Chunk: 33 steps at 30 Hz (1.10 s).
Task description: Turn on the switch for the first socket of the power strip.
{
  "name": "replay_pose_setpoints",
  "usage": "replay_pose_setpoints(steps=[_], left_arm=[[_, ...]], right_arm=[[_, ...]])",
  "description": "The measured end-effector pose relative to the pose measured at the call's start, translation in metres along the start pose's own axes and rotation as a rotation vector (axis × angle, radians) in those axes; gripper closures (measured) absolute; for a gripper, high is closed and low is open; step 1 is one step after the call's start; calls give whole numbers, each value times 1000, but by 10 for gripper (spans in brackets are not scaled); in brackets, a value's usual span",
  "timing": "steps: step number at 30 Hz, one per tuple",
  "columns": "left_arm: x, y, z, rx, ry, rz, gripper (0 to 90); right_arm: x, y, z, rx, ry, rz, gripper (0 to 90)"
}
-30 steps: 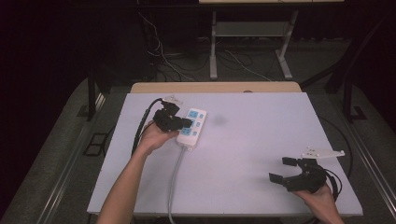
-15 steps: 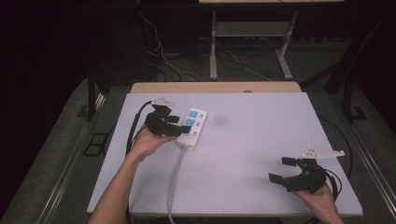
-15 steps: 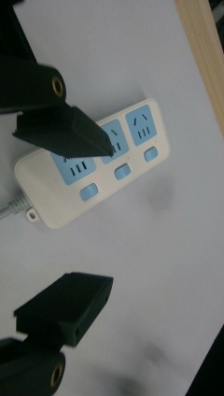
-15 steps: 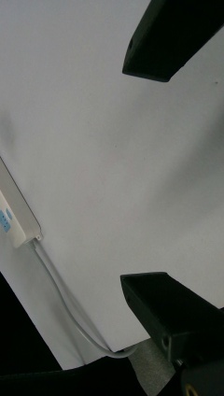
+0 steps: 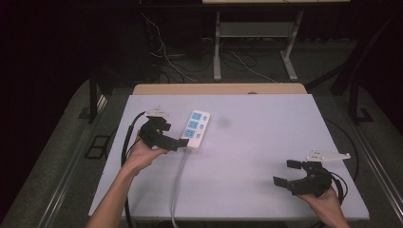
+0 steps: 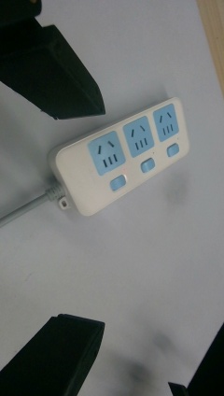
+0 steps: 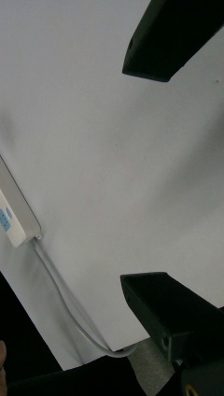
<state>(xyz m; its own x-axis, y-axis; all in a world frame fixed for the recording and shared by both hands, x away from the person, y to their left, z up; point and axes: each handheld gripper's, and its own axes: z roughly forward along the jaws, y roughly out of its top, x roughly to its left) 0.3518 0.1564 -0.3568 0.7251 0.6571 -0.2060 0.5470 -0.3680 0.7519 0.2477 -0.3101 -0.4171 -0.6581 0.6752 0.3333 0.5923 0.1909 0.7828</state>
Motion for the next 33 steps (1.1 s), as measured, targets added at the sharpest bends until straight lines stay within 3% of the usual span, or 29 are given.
replay_pose_setpoints(steps=[10, 33], left_arm=[[-2, -27, -17, -54, 12, -26, 0], [-27, -78, -19, -100, 12, -38, 0]], right_arm=[[1, 0, 1, 6, 1, -5, 13], [1, -1, 2, 6, 4, -4, 13]])
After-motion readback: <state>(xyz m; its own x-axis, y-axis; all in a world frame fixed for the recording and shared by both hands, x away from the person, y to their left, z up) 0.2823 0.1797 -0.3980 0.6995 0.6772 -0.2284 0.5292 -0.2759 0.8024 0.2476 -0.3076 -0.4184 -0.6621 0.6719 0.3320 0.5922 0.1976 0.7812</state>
